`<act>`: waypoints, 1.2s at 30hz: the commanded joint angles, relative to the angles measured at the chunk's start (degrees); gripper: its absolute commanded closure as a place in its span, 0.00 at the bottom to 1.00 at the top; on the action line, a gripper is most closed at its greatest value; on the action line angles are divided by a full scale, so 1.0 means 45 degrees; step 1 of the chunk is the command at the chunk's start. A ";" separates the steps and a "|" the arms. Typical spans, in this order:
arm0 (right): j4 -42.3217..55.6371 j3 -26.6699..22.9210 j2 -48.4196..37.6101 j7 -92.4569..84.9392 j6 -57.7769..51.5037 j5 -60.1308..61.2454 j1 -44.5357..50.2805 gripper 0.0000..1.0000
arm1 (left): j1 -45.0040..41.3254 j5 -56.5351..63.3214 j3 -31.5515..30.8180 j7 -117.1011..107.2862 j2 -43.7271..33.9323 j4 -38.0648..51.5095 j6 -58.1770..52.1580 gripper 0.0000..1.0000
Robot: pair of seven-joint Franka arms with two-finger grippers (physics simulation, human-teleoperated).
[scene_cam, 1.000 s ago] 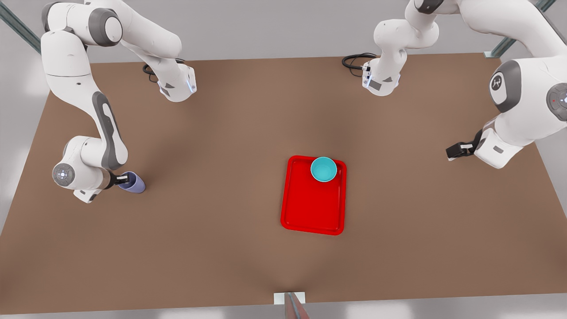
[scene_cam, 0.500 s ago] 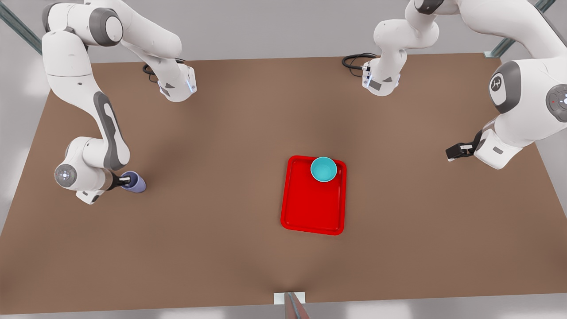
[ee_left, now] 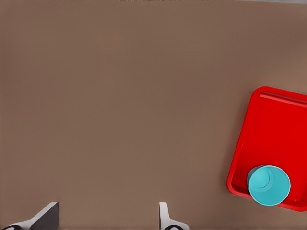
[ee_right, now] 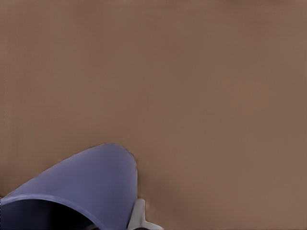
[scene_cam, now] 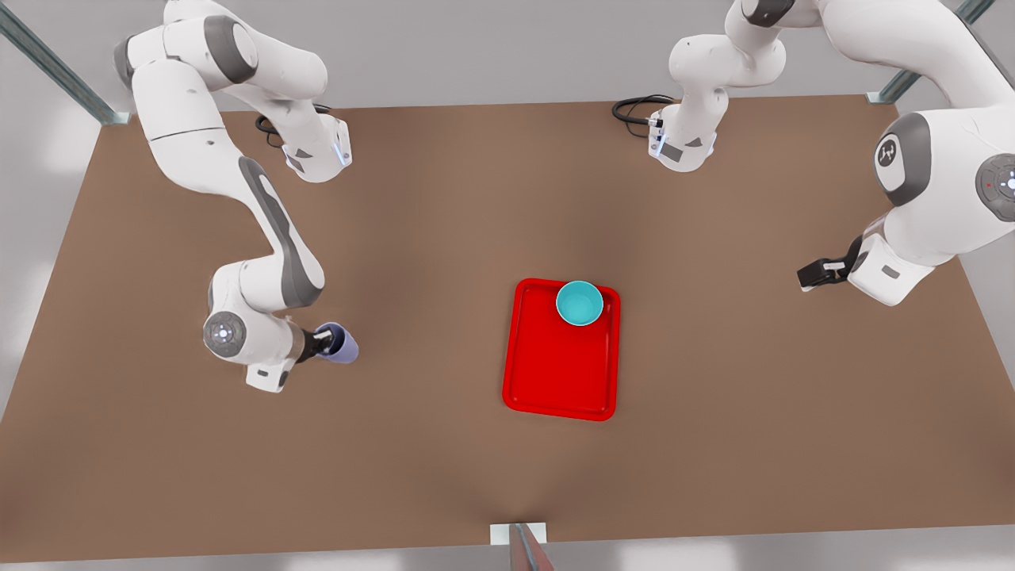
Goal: Place the bowl on the tray with the left arm and the cup on the tray with the right arm
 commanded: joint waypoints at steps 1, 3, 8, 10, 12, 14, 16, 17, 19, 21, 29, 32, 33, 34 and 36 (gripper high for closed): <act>0.0147 -0.0004 0.0084 0.0133 0.0006 -0.0055 0.0213 0.79 | 0.0000 0.0004 0.0000 0.0000 -0.0001 0.0000 0.0019 0.00; 0.1318 -0.0102 0.0533 0.1050 -0.0345 0.0472 0.1796 0.79 | 0.0000 0.0004 0.0000 0.0000 0.0019 0.0000 0.0000 0.00; 0.5457 -0.4750 0.2563 0.2729 -0.1752 0.3617 0.7928 0.79 | 0.0000 0.0004 0.0000 0.0000 0.0018 0.0000 0.0000 0.00; 0.6670 -0.4848 0.3326 0.3745 -0.1733 0.4105 0.8632 0.79 | 0.0000 0.0004 0.0000 0.0000 0.0019 0.0000 -0.0001 0.00; 0.7353 -0.6290 0.3970 0.3922 -0.1771 0.5295 0.9959 0.79 | 0.0000 -0.0015 0.0000 0.0000 0.0019 0.0000 -0.0001 0.00; 0.7940 -0.7385 0.4750 0.4038 -0.1850 0.6272 1.0975 0.79 | 0.0000 -0.0015 0.0000 0.0000 0.0019 0.0000 0.0019 0.00; 0.8565 -0.7680 0.5337 0.4663 -0.1811 0.6566 1.1484 0.79 | 0.0000 -0.0015 0.0000 0.0000 0.0019 0.0000 0.0019 0.00; 0.8955 -0.7719 0.5610 0.4859 -0.1811 0.6625 1.1523 0.79 | 0.0000 -0.0015 0.0000 0.0000 0.0019 0.0000 0.0019 0.00; 0.9581 -0.7817 0.6021 0.5133 -0.1654 0.6898 1.1699 0.79 | 0.0000 -0.0015 0.0000 0.0000 0.0019 0.0000 0.0019 0.00; 0.9698 -0.7817 0.6217 0.5133 -0.1265 0.6898 1.1875 0.79 | 0.0000 -0.0015 0.0000 0.0000 0.0019 0.0000 0.0019 0.00; 1.0148 -0.8247 0.7115 0.5407 -0.0658 0.6977 1.2383 0.79 | 0.0000 -0.0015 0.0000 0.0000 0.0019 0.0000 0.0038 0.00; 1.0167 -0.8266 0.7213 0.5485 -0.0658 0.6977 1.2422 0.79 | 0.0000 -0.0015 0.0000 0.0000 0.0019 0.0000 0.0038 0.00; 1.0167 -0.8266 0.7232 0.5485 -0.0658 0.6977 1.2422 0.74 | 0.0000 0.0004 0.0000 0.0000 0.0019 0.0000 0.0038 0.00; 1.0167 -0.8266 0.7252 0.5504 -0.0658 0.6977 1.2422 0.70 | 0.0000 0.0004 0.0000 0.0000 0.0019 0.0000 0.0038 0.00; 1.0167 -0.8266 0.7311 0.5504 -0.0639 0.6977 1.2441 0.61 | 0.0000 0.0004 0.0000 0.0000 0.0019 0.0000 0.0038 0.00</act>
